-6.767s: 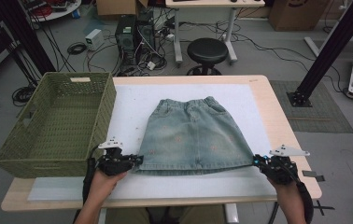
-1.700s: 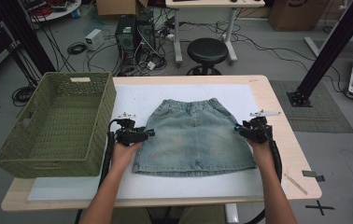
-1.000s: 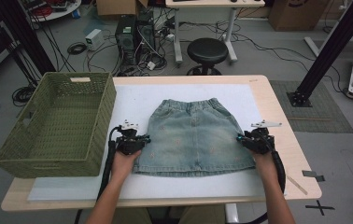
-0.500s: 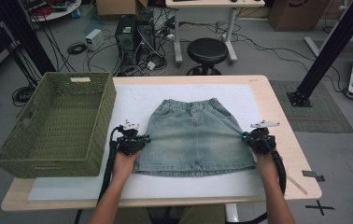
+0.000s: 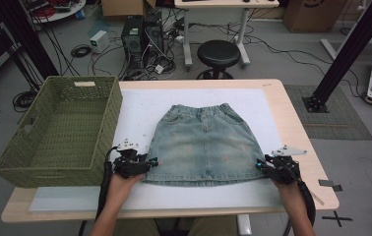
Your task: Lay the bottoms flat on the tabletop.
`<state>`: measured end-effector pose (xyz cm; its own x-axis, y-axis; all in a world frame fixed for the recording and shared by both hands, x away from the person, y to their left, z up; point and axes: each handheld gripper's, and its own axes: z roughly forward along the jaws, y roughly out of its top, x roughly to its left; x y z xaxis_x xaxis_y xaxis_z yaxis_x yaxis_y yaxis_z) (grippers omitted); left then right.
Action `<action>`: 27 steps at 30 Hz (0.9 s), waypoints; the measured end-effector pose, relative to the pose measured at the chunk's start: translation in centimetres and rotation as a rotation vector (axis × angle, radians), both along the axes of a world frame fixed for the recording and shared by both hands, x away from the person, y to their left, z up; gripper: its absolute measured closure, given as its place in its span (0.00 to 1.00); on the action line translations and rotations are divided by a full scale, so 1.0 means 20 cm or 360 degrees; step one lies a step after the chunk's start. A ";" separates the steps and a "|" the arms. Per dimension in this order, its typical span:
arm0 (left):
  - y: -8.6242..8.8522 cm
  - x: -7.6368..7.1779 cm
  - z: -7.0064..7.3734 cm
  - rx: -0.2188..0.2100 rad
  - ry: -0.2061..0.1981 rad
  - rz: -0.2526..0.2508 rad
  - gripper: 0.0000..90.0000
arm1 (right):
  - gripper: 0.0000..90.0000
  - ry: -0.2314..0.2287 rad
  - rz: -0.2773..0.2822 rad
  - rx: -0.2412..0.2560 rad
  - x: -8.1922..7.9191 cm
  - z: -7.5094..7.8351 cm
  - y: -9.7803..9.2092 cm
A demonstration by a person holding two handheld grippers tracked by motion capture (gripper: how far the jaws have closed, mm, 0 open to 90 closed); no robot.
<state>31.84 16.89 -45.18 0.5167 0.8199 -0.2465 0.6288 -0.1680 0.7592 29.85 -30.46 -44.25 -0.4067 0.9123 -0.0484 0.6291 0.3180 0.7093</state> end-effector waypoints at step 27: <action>0.09 -0.04 0.05 -0.0173 -0.0176 -0.0074 0.45 | 0.45 -0.0217 0.0034 0.0109 -0.02 0.10 0.04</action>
<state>31.14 18.68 -44.14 0.5826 0.7659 -0.2719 0.5336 -0.1081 0.8388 29.46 -29.67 -42.29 -0.4201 0.9065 -0.0425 0.5189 0.2783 0.8082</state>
